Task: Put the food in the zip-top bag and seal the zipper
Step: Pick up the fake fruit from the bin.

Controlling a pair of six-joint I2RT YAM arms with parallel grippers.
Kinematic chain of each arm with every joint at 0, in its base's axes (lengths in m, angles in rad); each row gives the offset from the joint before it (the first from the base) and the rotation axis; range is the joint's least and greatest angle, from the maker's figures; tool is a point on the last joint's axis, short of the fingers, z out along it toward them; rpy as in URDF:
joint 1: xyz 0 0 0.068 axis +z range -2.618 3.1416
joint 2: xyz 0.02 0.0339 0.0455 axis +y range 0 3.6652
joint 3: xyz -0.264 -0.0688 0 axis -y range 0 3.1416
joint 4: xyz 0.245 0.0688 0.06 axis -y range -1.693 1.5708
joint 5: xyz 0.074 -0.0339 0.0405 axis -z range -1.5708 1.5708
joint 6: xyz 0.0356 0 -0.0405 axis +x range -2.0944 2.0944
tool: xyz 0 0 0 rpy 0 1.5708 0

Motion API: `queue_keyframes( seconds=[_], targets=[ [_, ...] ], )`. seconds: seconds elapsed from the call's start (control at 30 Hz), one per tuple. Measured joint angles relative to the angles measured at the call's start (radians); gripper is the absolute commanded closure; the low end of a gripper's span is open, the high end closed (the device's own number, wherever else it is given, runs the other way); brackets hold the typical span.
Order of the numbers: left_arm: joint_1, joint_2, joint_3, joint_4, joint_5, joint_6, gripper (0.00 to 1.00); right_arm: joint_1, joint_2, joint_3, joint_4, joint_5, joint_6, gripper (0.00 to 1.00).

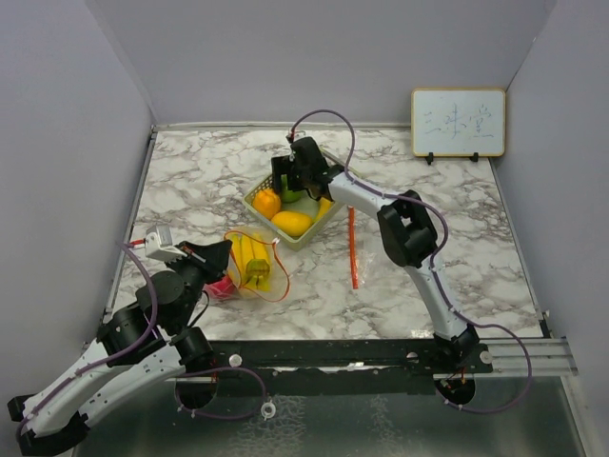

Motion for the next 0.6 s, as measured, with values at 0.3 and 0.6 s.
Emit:
queue_keyframes(
  seconds=[0.3, 0.6],
  targets=[
    [0.000, 0.023, 0.013, -0.012, -0.013, -0.007, 1.00, -0.006, -0.075, -0.164, 0.056, -0.008, 0.007, 0.53],
    [0.000, 0.062, 0.014, 0.025, -0.012, -0.006, 1.00, -0.008, -0.410, -0.465, 0.098, -0.040, 0.001, 0.52]
  ],
)
